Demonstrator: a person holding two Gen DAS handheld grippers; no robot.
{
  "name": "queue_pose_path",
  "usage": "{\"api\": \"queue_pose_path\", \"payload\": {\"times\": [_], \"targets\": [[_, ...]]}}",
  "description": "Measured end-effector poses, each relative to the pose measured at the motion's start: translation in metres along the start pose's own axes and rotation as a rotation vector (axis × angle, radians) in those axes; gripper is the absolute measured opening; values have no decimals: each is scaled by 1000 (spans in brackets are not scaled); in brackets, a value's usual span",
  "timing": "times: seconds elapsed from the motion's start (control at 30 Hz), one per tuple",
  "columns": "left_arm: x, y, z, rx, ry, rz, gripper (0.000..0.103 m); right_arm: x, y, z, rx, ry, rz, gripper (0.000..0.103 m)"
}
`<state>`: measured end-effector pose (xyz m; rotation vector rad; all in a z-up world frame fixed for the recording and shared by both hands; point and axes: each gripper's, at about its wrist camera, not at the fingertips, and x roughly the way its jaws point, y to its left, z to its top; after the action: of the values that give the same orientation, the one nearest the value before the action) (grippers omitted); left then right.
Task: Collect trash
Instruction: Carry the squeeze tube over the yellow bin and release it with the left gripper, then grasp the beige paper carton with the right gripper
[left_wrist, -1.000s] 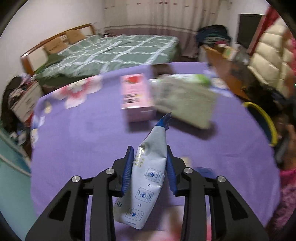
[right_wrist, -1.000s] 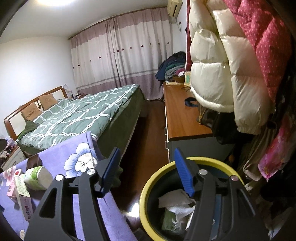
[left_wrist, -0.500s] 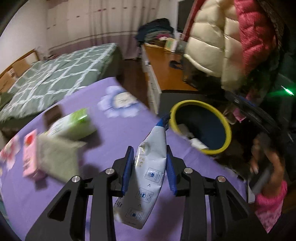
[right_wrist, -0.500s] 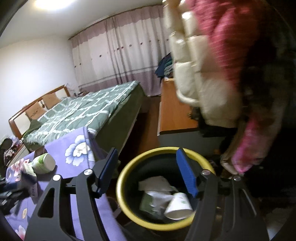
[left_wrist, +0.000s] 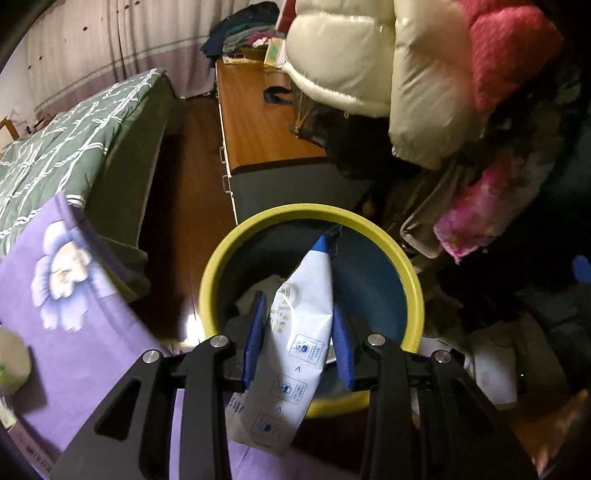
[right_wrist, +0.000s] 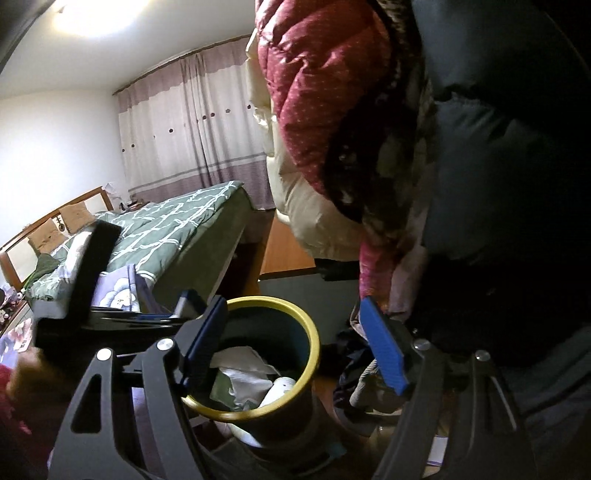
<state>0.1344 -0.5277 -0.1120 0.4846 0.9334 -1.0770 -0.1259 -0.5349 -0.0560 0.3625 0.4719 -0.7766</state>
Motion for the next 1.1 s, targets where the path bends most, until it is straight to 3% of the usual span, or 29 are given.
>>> {"api": "queue_pose_path", "payload": {"times": [0.07,0.1,0.17,0.27,0.37,0.53,0.6,0.73,0.9,1.0,1.1], "targets": [[16,-2,7,-16,11,1,38,0,-2,-2,5,1,-2,70],[21,-2,10,-27,5,9,63,0,-2,-2,7,1,-4,70],[21,2,11,-45,-33,48,89,2,-3,-2,8,7,-1,70],[1,11,8,-72,-84,63,89,5,1,-3,-6,11,-7,70],[-48,29,-7,-93,-182,96,89,12,11,-5,-11,26,13,70],[-142,87,-72,-173,-342,220,93,27,45,-6,-42,52,95,71],[-167,113,-100,-210,-360,274,94,33,61,-6,-59,67,131,71],[-222,176,-180,-334,-403,483,94,44,103,-6,-106,89,196,71],[-263,245,-261,-486,-404,687,94,50,168,-7,-167,128,326,71],[-278,279,-298,-569,-408,777,94,47,212,-8,-220,145,405,71],[-285,299,-327,-629,-418,800,94,47,252,-13,-258,168,487,71]]}}
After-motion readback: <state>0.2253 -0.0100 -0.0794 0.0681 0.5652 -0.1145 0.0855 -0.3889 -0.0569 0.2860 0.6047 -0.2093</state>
